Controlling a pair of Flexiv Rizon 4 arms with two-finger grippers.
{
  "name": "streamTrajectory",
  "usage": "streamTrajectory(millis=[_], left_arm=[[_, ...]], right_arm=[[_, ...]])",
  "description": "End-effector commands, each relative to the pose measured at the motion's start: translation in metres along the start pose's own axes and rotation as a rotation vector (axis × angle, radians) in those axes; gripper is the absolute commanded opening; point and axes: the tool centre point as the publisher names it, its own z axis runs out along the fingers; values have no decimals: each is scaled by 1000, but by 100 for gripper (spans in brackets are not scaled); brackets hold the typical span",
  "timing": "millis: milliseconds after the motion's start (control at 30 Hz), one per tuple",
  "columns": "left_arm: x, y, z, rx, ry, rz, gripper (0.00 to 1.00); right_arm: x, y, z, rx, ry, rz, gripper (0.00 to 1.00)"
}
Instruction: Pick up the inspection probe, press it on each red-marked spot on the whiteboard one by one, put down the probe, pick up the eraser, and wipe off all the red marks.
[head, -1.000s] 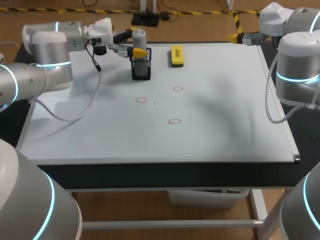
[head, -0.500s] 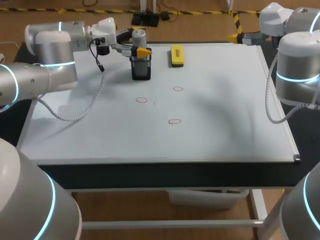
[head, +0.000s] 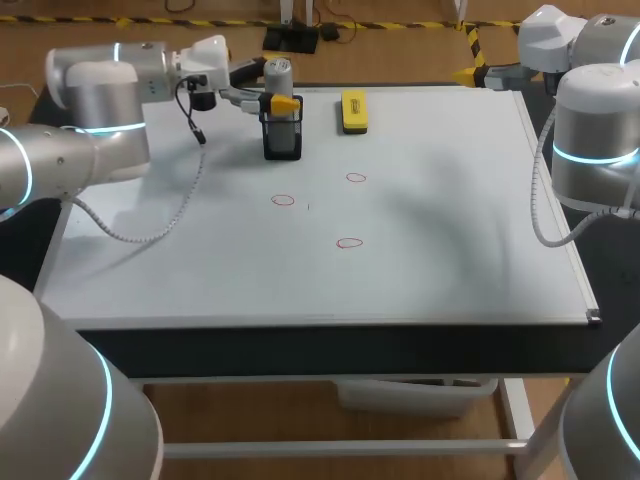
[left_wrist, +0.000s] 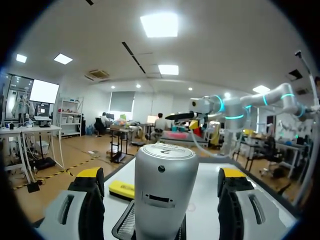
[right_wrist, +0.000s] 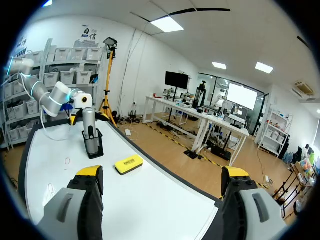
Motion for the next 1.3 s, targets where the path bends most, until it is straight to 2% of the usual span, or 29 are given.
streamTrajectory(millis=[33,100,167,200,233,267,300,700,1300], left_arm=[[-1,2,-1,-2,8,1,94],[-1,3,-1,-3,10,2,75],[-1,3,-2,-2,11,1,47],[-1,4,-3,-2,10,1,39],[-1,4,-3,-2,10,1,36],[-1,4,-3,-5,13,3,22],[-1,4,-4,-6,15,4,1],[0,-1,-10,4,23,20,0],[12,-42,-3,13,27,51,0]], right_arm=[[0,0,0,1,0,0,100],[0,0,0,1,0,0,100],[0,0,0,1,0,0,100],[0,0,0,1,0,0,100],[0,0,0,1,0,0,100],[0,0,0,1,0,0,100],[0,0,0,1,0,0,100],[0,0,0,1,0,0,100],[0,0,0,1,0,0,100]])
